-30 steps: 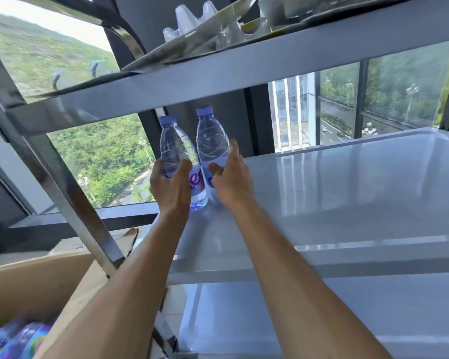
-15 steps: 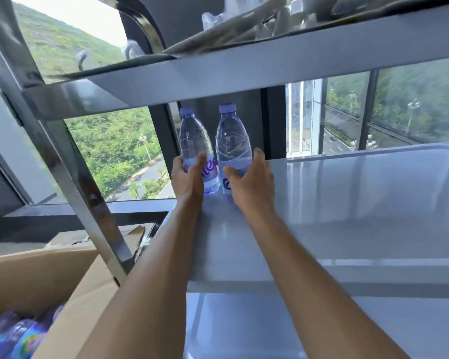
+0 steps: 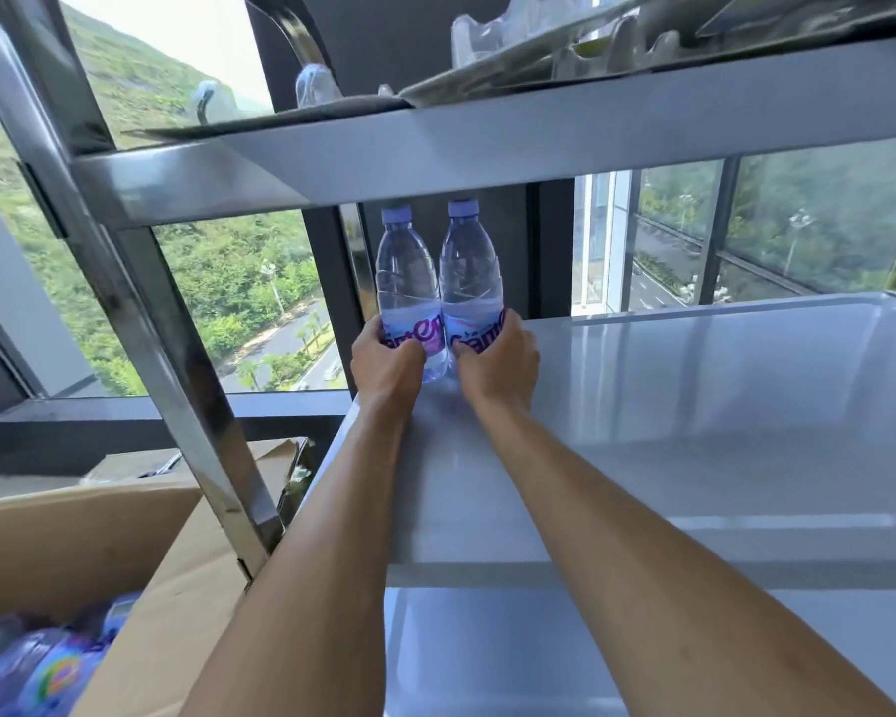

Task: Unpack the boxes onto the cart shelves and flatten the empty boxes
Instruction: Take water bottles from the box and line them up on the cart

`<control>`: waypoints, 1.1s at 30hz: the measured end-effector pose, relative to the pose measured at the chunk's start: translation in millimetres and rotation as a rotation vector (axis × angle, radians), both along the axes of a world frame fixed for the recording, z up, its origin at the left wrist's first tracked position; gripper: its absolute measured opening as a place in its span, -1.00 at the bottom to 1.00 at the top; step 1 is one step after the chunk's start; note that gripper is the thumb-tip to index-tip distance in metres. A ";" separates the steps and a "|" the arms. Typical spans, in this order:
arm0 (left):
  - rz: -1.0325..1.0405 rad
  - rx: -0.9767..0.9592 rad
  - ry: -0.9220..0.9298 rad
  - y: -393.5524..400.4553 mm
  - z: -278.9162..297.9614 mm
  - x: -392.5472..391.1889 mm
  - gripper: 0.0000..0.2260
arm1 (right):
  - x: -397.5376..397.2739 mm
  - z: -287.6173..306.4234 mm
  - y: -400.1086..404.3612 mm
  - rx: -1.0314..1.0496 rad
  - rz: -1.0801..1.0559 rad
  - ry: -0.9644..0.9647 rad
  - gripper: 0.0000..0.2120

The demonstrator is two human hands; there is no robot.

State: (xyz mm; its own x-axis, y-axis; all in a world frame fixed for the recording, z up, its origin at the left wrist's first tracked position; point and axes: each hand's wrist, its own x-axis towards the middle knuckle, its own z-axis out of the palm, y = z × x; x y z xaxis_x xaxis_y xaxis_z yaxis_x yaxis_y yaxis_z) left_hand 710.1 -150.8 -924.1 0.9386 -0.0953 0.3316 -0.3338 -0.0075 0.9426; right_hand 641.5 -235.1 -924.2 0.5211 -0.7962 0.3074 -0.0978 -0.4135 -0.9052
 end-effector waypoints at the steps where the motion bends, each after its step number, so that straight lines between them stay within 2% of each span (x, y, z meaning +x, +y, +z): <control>1: 0.001 0.009 -0.004 0.1 -0.3 -0.7 -0.64 | -1.0 -0.1 1.2 -0.021 -0.018 0.002 -0.55; 4: 0.043 0.080 0.011 0.0 -0.3 -1.4 -0.65 | -5.3 1.4 4.7 -0.064 -0.104 -0.015 -0.52; 8: 0.123 0.045 0.080 -3.0 -2.8 2.6 -0.59 | -8.1 2.6 2.8 -0.034 -0.099 0.030 -0.56; 12: 0.143 0.105 0.035 -5.5 -4.5 4.7 -0.66 | -7.5 0.6 0.6 0.007 -0.106 0.063 -0.60; 16: 0.151 0.134 0.024 -6.2 -5.3 6.7 -0.68 | -3.1 3.6 -2.5 0.037 -0.128 0.153 -0.54; 24: 0.190 0.228 0.004 -9.3 -5.6 9.9 -0.64 | 13.6 -2.0 -4.4 -0.056 -0.176 0.223 -0.52; 28: 0.174 0.238 0.031 -3.1 0.6 -0.8 -0.62 | 7.9 0.3 3.3 -0.067 -0.105 0.224 -0.54; 33: 0.241 0.387 0.032 18.9 10.2 -52.6 -0.73 | -32.5 13.9 34.4 -0.138 -0.031 0.269 -0.65</control>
State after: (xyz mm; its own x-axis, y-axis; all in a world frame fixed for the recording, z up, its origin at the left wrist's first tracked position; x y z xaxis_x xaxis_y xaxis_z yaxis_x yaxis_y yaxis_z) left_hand 657.5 -131.9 -913.8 0.9583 0.0156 0.2853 -0.2505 -0.4351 0.8649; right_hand 609.0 -200.7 -910.2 0.5748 -0.7730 0.2685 -0.3406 -0.5243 -0.7804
